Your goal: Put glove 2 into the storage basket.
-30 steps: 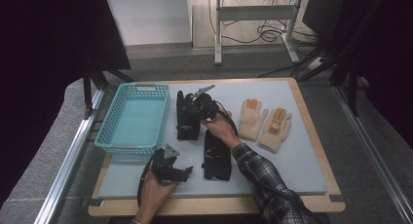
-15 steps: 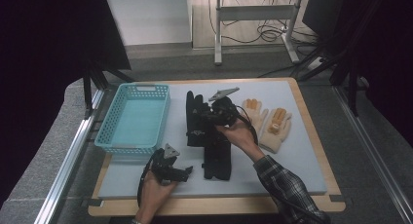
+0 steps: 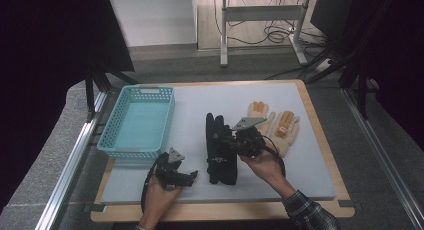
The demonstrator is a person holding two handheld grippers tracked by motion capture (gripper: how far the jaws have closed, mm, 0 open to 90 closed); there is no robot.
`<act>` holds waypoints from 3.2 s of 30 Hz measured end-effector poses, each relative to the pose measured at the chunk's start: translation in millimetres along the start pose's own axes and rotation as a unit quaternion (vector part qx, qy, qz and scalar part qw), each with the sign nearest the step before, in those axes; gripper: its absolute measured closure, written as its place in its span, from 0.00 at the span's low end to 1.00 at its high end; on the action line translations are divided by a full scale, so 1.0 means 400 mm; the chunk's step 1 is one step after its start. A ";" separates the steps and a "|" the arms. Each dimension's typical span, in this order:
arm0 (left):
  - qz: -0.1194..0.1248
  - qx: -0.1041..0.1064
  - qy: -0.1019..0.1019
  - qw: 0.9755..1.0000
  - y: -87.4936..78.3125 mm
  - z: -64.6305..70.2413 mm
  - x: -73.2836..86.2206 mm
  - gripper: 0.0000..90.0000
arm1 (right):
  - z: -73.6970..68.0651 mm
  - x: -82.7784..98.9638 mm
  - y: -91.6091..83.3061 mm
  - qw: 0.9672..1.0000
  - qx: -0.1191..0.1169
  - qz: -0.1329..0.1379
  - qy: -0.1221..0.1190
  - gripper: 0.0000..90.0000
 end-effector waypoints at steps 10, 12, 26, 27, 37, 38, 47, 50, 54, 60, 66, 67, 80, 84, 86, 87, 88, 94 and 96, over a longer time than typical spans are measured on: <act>0.001 0.000 -0.001 1.000 0.000 0.000 0.000 0.04 | 0.028 0.106 0.064 1.000 0.015 -0.015 0.019 0.76; 0.001 -0.001 -0.001 1.000 0.000 0.000 0.000 0.04 | 0.036 0.107 0.056 1.000 0.015 -0.004 0.019 0.64; 0.004 -0.001 -0.005 1.000 -0.001 0.002 -0.001 0.05 | 0.105 0.175 -0.018 0.999 0.018 -0.011 0.033 0.91; 0.004 -0.002 -0.005 1.000 -0.002 0.002 -0.001 0.05 | 0.104 0.187 -0.017 0.999 0.015 -0.015 0.033 0.92; -0.005 -0.018 -0.004 1.000 -0.029 -0.019 0.031 0.03 | 0.049 0.255 0.023 0.999 -0.022 -0.036 0.008 0.94; -0.003 -0.019 -0.007 1.000 -0.031 -0.022 0.033 0.03 | 0.041 0.256 0.031 0.999 -0.023 -0.038 0.004 0.94; -0.002 -0.004 -0.005 1.000 -0.035 -0.034 0.043 0.03 | -0.030 0.225 0.095 0.998 -0.043 -0.035 -0.016 0.93; -0.002 -0.005 -0.005 1.000 -0.034 -0.034 0.043 0.03 | -0.050 0.214 0.116 0.998 -0.042 -0.033 -0.027 0.92; -0.002 -0.008 -0.009 1.000 -0.033 -0.032 0.042 0.03 | -0.065 0.205 0.131 0.998 -0.042 -0.031 -0.031 0.91; 0.001 -0.008 -0.010 1.000 -0.032 -0.033 0.042 0.02 | -0.062 0.208 0.120 0.998 -0.034 -0.035 -0.042 0.86; 0.001 -0.008 -0.010 1.000 -0.032 -0.033 0.043 0.02 | 0.010 0.214 0.049 0.999 0.005 -0.015 -0.031 0.75; 0.001 -0.008 -0.010 1.000 -0.032 -0.033 0.043 0.02 | 0.010 0.214 0.049 0.999 0.005 -0.015 -0.031 0.75; 0.000 -0.006 -0.013 1.000 -0.032 -0.033 0.043 0.02 | 0.202 0.299 -0.070 0.995 0.091 -0.001 0.033 0.39; 0.000 -0.006 -0.014 1.000 -0.032 -0.033 0.043 0.02 | 0.228 0.316 -0.074 0.994 0.101 -0.008 0.049 0.32; 0.000 -0.006 -0.014 1.000 -0.032 -0.033 0.043 0.02 | 0.230 0.317 -0.073 0.993 0.102 -0.010 0.051 0.30; 0.000 -0.006 -0.014 1.000 -0.032 -0.033 0.043 0.02 | 0.230 0.317 -0.072 0.993 0.105 -0.011 0.049 0.29; 0.000 -0.006 -0.014 1.000 -0.032 -0.033 0.043 0.02 | 0.229 0.317 -0.071 0.993 0.106 -0.010 0.051 0.28; 0.000 -0.008 -0.015 1.000 -0.033 -0.032 0.043 0.03 | 0.233 0.318 -0.071 0.992 0.111 -0.010 0.053 0.25; 0.001 -0.009 -0.015 1.000 -0.033 -0.032 0.042 0.03 | 0.233 0.318 -0.071 0.992 0.112 -0.010 0.053 0.25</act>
Point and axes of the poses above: each handheld gripper's, and its own axes: y roughly forward along the jaws, x roughly out of its underside, z roughly to its right, the point moved 9 cm from there along y, roughly forward along the jaws, and after that the axes turned 8 degrees about y, right-handed, at the moved point
